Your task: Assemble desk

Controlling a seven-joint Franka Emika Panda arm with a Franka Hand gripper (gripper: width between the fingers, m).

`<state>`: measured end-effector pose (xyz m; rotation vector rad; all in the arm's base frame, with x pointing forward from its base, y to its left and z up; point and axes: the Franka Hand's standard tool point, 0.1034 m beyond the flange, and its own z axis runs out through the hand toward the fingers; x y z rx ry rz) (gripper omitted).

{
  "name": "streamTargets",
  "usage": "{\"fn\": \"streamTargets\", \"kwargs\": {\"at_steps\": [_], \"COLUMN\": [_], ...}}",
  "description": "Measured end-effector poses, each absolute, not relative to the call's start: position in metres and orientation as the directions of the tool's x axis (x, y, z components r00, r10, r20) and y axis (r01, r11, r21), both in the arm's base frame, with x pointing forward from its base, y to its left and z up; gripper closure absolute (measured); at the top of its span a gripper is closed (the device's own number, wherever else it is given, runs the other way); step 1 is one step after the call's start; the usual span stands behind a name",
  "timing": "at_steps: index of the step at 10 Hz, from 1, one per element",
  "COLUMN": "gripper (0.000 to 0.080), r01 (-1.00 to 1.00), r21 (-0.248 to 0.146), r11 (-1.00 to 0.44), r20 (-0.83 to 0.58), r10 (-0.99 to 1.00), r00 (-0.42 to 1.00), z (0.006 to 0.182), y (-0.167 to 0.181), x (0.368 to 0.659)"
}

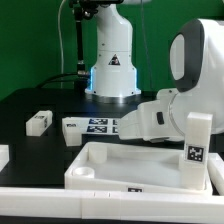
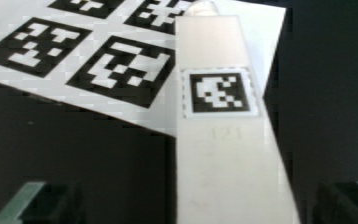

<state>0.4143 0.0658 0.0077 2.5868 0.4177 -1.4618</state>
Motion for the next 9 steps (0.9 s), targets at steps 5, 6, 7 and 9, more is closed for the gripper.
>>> {"fn": "streamTargets", "kwargs": {"at_steps": [5,6,7,9], "gripper": [0.0337,0.051,0.0506,0.0506], "r01": [0.307,0.307,0.306,0.306], "r21": [-0.014,-0.014,-0.014,-0.014], "r11": [-0.952,-0.952,-0.952,-0.952], "r20": [-0.855,-0.855,-0.855,-0.852], "r10": [0.17,0.17,0.17,0.171], "r00": [0.49,0.49,0.49,0.494], "z": [0.0072,0.0072,0.0072,0.0085], "y": [0.0656,0.0654,0.0654,0.0654], "x": [0.4144,0.4145,0.4145,0.417]}}
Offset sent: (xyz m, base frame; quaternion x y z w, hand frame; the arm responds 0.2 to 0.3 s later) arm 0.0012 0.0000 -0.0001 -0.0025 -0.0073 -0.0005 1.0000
